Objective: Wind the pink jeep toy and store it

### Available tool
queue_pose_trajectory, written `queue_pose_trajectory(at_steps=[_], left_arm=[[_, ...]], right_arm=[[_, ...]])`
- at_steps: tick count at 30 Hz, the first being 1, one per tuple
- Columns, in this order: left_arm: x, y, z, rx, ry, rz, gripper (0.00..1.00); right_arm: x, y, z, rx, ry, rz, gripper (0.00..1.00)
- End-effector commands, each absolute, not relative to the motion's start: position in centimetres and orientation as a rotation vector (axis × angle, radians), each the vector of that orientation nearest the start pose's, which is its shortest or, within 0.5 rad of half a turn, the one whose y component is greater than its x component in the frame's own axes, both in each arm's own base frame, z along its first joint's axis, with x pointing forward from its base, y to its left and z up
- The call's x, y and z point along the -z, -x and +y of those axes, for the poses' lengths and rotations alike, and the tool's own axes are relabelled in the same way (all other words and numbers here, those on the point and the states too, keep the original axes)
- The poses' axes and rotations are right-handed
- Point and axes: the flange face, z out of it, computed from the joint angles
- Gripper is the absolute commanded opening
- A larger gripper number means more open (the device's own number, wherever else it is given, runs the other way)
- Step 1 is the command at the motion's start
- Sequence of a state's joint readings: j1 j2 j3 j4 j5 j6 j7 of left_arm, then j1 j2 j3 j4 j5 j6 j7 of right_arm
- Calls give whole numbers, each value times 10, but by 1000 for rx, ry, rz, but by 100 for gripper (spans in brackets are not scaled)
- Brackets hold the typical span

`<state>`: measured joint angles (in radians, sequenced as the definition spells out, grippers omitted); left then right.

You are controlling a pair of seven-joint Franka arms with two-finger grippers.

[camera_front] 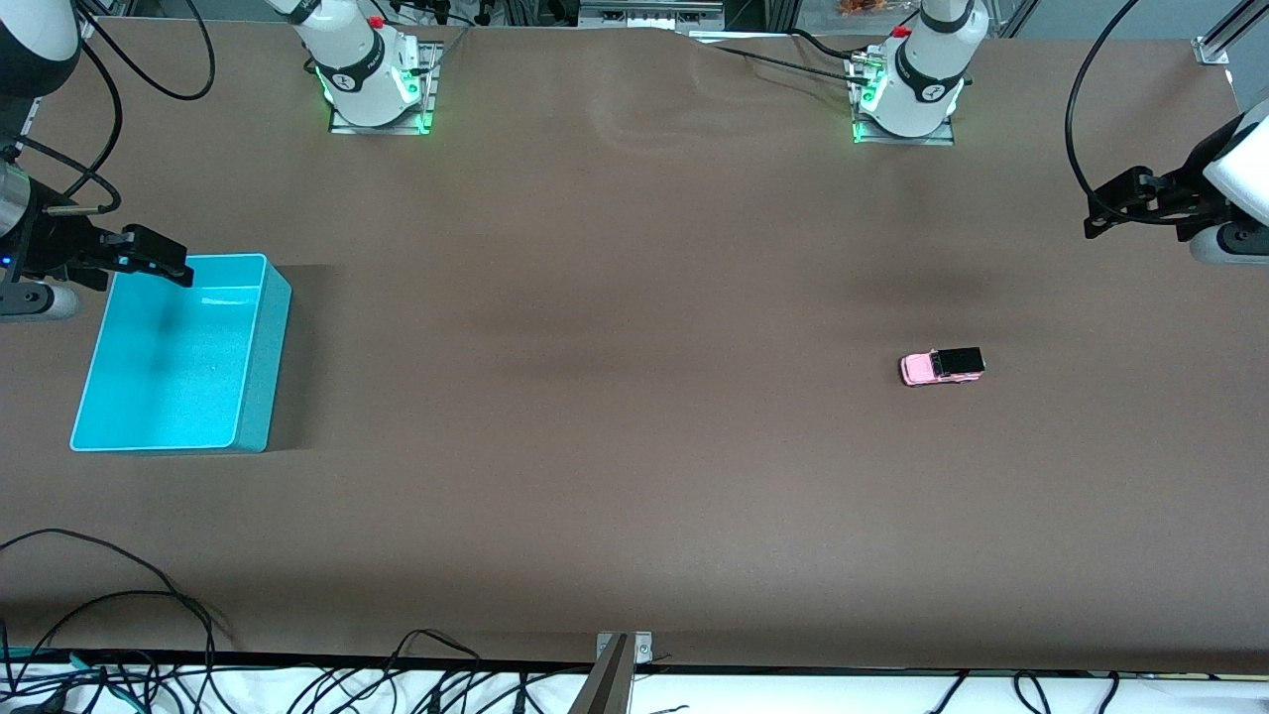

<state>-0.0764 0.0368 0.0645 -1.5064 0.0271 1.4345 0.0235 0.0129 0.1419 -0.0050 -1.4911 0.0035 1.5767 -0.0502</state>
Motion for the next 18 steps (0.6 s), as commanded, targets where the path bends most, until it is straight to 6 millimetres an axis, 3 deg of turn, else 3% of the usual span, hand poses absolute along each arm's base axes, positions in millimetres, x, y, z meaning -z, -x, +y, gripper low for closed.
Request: queue_pose_trajectory(at_steps=[1, 18], left_arm=[[-629, -554, -5, -173, 3090, 40, 100], [-628, -554, -6, -176, 3093, 43, 100]], right_arm=[[-588, -594, 4, -94, 3140, -72, 100], [-587, -594, 2, -97, 3151, -73, 100]])
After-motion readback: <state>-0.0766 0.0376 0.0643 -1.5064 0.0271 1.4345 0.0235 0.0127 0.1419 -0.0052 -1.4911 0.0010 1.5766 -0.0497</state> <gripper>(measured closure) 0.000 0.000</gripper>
